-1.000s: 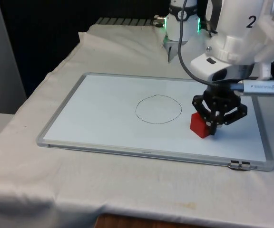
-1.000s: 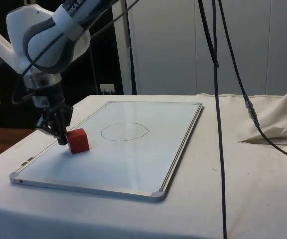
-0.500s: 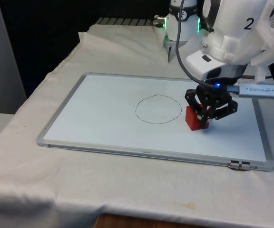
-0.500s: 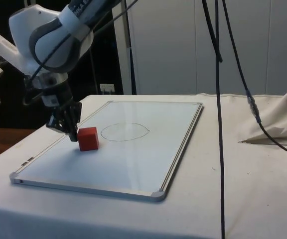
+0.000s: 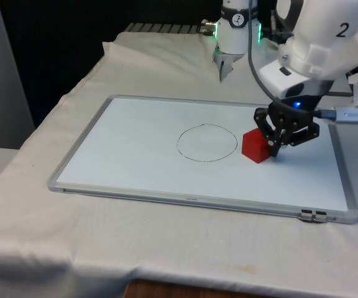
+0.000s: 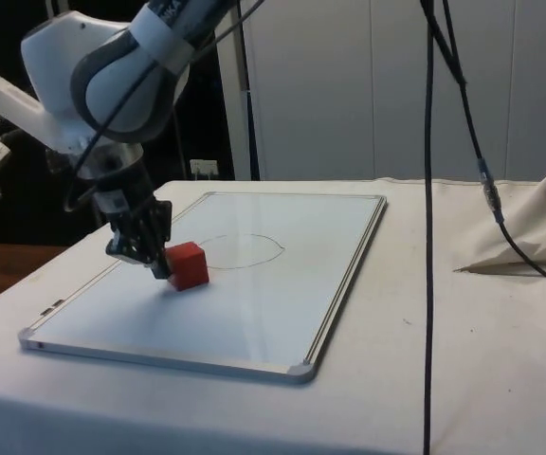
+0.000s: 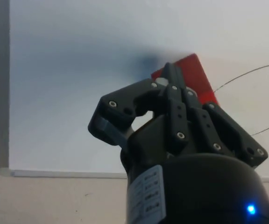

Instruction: Push the cube into the marked area.

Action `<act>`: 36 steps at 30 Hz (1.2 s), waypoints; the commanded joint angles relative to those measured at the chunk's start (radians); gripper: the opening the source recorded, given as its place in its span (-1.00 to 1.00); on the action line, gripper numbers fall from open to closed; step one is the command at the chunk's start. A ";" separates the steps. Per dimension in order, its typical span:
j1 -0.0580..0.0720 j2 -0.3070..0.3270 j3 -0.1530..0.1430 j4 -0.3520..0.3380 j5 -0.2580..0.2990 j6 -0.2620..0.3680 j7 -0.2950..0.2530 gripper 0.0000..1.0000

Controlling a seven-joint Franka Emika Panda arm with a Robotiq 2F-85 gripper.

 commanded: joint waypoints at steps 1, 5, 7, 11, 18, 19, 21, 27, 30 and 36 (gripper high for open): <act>0.006 -0.013 0.002 -0.024 -0.003 0.015 0.007 -1.00; 0.004 -0.020 0.015 -0.044 -0.009 0.001 0.011 -1.00; 0.007 -0.037 0.014 -0.077 -0.012 0.011 0.014 -1.00; 0.003 -0.052 0.007 -0.105 -0.025 0.007 0.011 -1.00; 0.002 -0.057 -0.014 -0.120 -0.049 0.003 0.016 -1.00; 0.003 -0.058 -0.017 -0.122 -0.053 0.002 0.017 -1.00; 0.003 -0.058 -0.019 -0.123 -0.057 0.001 0.018 -1.00; 0.002 -0.062 -0.036 -0.137 -0.089 -0.010 0.029 -1.00; 0.001 -0.064 -0.040 -0.142 -0.099 -0.012 0.032 -1.00; 0.000 -0.066 -0.055 -0.150 -0.135 -0.032 0.045 -1.00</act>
